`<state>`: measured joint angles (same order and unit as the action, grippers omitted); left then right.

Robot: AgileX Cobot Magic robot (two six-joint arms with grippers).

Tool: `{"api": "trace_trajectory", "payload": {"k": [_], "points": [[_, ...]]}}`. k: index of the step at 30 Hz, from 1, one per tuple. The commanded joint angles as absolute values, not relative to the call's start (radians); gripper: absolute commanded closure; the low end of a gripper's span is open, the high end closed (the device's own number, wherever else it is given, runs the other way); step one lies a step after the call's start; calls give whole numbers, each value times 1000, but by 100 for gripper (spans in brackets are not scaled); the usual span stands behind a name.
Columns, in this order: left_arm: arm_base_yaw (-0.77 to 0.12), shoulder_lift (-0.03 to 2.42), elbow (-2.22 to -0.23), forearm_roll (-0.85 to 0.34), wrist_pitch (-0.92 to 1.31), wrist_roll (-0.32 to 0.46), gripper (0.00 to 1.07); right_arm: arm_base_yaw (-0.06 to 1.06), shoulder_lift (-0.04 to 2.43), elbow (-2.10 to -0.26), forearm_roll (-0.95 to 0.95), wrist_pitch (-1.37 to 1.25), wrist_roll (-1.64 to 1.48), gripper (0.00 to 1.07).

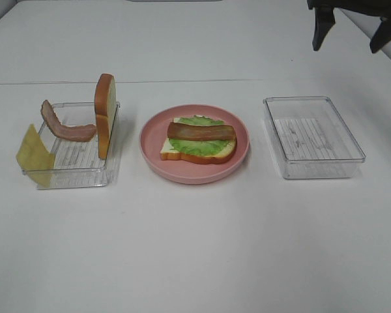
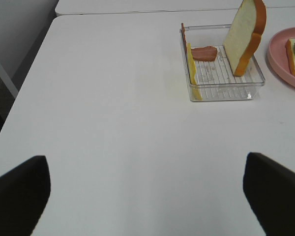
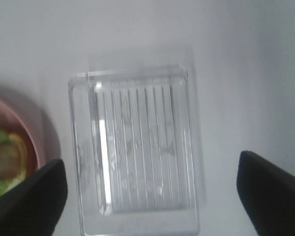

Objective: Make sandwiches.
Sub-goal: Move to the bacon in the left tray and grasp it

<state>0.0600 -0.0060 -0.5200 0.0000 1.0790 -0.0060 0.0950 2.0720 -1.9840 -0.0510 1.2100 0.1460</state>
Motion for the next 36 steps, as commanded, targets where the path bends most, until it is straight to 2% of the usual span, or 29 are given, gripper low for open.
{"api": "trace_trajectory", "payload": {"k": [1, 2, 4, 5, 6, 8, 10, 16, 18, 22, 23, 25, 29, 36], "points": [[61, -20, -517, -5, 1075, -8, 6, 93, 1871, -1710, -64, 1329, 152, 18], [61, -20, -517, -5, 1075, -8, 6, 93, 1871, -1710, -64, 1329, 152, 18], [61, -20, -517, -5, 1075, -8, 6, 93, 1708, -1521, -64, 1325, 167, 18], [61, -20, -517, -5, 1075, -8, 6, 93, 1708, -1521, -64, 1325, 167, 18], [61, -20, -517, -5, 1075, -8, 6, 93, 1596, -1407, -64, 1313, 177, 18], [61, -20, -517, -5, 1075, -8, 6, 93, 1531, -1347, -64, 1300, 186, 18], [61, -20, -517, -5, 1075, -8, 6, 93, 1335, -1183, -64, 1262, 199, 18], [61, -20, -517, -5, 1075, -8, 6, 93, 1041, -976, -64, 1183, 207, 18], [61, -20, -517, -5, 1075, -8, 6, 93, 860, -859, -64, 1154, 207, 18], [61, -20, -517, -5, 1075, -8, 6, 93, 716, -773, -64, 1148, 207, 18], [61, -20, -517, -5, 1075, -8, 6, 93, 607, -715, -64, 1151, 207, 18], [61, -20, -517, -5, 1075, -8, 6, 93, 563, -686, -63, 1153, 207, 18], [61, -20, -517, -5, 1075, -8, 6, 93, 324, -575, -34, 1179, 207, 18], [61, -20, -517, -5, 1075, -8, 6, 93, 108, -479, 0, 1177, 195, 18]]}}
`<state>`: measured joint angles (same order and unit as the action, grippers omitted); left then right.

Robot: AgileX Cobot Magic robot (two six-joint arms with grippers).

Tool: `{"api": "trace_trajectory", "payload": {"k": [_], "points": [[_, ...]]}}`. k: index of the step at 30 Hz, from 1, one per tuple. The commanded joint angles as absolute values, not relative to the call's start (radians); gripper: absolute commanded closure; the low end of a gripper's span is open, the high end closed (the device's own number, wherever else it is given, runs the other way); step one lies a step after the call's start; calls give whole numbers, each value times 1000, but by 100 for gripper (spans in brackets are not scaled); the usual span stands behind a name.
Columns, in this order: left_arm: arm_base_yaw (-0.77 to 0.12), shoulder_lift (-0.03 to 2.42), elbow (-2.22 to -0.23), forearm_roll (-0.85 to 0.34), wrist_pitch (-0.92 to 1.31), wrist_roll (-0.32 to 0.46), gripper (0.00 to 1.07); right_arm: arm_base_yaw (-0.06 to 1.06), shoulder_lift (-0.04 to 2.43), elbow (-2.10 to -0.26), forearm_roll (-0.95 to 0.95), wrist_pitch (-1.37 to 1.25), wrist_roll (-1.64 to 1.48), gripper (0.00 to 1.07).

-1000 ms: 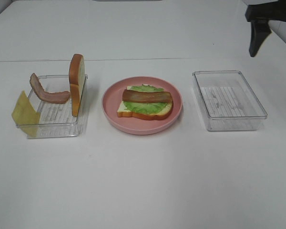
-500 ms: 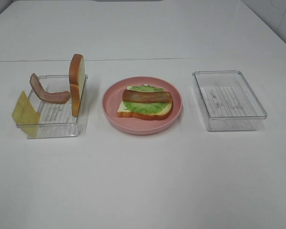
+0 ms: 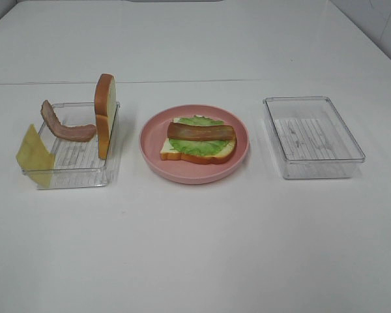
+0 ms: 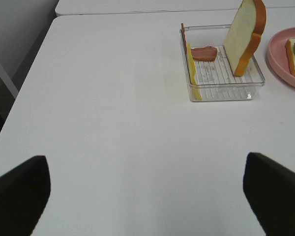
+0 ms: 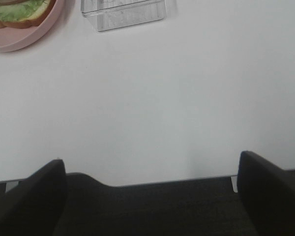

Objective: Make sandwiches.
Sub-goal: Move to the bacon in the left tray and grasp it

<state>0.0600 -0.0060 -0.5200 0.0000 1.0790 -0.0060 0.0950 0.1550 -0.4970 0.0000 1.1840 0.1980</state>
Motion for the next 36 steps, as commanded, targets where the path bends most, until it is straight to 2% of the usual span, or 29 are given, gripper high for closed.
{"api": "trace_trajectory", "payload": {"k": [1, 5, 36], "points": [[61, -20, -517, -5, 1075, -8, 6, 93, 54, -480, 0, 1158, 172, 18], [61, -20, -517, -5, 1075, -8, 6, 93, -39, -472, 0, 1139, 103, 18], [61, -20, -517, -5, 1075, -8, 6, 93, -29, -450, 11, 1099, 26, 18]]}}
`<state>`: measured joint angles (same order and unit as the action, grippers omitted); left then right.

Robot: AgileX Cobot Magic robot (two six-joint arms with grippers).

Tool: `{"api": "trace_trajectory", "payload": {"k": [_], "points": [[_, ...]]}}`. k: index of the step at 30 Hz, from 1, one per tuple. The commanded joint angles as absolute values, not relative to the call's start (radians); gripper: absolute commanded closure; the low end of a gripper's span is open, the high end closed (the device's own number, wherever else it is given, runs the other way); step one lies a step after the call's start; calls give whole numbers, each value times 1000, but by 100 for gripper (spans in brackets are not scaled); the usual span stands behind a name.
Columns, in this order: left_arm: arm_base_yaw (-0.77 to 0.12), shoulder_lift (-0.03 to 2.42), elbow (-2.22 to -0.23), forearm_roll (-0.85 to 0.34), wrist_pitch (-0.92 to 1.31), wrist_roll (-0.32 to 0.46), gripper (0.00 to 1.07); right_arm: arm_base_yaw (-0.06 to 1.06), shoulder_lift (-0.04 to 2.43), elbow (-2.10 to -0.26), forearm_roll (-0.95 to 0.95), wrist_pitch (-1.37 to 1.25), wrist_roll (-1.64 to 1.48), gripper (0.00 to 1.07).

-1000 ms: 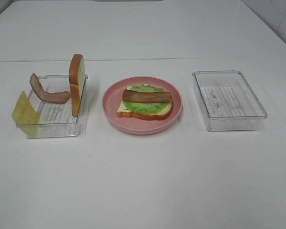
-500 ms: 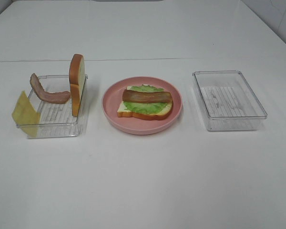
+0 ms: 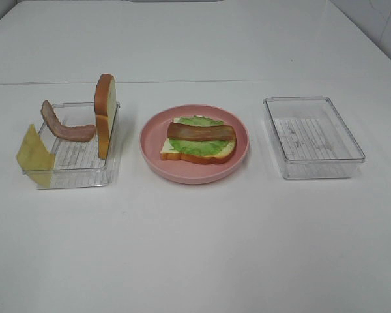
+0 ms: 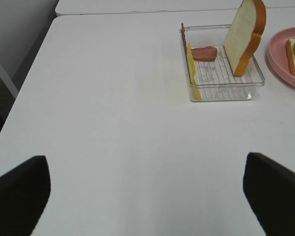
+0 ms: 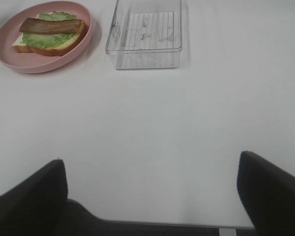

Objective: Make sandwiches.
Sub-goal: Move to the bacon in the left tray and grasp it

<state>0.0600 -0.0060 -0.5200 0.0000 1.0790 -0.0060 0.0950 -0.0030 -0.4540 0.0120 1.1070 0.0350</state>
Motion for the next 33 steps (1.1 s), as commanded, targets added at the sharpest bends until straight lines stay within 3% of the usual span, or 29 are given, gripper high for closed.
{"api": "trace_trajectory", "payload": {"k": [1, 33], "points": [[61, -20, -517, -5, 1075, -8, 6, 93, -29, -450, 11, 1099, 26, 18], [61, -20, -517, -5, 1075, -8, 6, 93, -29, -450, 10, 1099, 27, 18]]}}
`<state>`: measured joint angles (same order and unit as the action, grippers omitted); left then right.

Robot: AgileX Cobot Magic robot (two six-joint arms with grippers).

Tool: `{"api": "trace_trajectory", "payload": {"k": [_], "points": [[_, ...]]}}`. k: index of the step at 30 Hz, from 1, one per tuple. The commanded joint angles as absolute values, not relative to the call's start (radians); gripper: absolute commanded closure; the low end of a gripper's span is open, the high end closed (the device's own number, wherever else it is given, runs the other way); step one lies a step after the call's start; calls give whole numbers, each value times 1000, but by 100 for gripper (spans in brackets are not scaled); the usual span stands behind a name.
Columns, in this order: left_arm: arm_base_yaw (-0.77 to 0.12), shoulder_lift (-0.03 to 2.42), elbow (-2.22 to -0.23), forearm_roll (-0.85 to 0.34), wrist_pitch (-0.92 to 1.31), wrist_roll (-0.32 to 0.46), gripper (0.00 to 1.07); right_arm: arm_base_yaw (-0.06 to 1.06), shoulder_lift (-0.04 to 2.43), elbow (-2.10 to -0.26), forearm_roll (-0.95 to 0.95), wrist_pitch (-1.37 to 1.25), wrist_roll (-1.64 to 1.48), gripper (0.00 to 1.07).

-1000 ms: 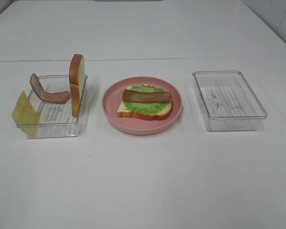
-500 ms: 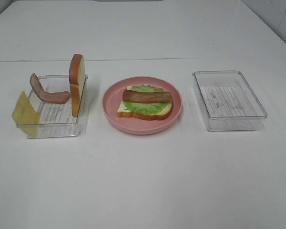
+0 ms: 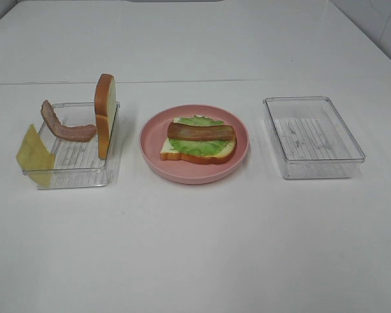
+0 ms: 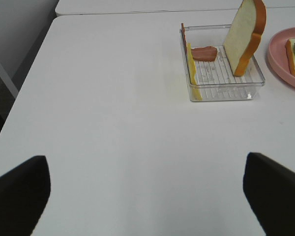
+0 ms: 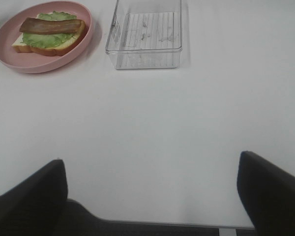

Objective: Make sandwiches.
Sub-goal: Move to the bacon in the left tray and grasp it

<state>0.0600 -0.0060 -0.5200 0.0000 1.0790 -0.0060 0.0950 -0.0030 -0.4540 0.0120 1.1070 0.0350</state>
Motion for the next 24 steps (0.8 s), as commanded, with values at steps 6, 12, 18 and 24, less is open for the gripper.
{"api": "trace_trajectory", "payload": {"k": [6, 12, 18, 24], "points": [[61, -20, -517, -5, 1075, -8, 6, 93, -29, -450, 10, 1099, 27, 18], [61, 6, -523, -22, 1084, -16, 6, 93, -29, -450, 10, 1099, 27, 18], [61, 266, -665, -29, 1236, -18, 6, 93, -29, -450, 10, 1099, 27, 18], [61, 491, -772, -29, 1301, -42, 6, 93, -29, -450, 10, 1099, 27, 18]]}}
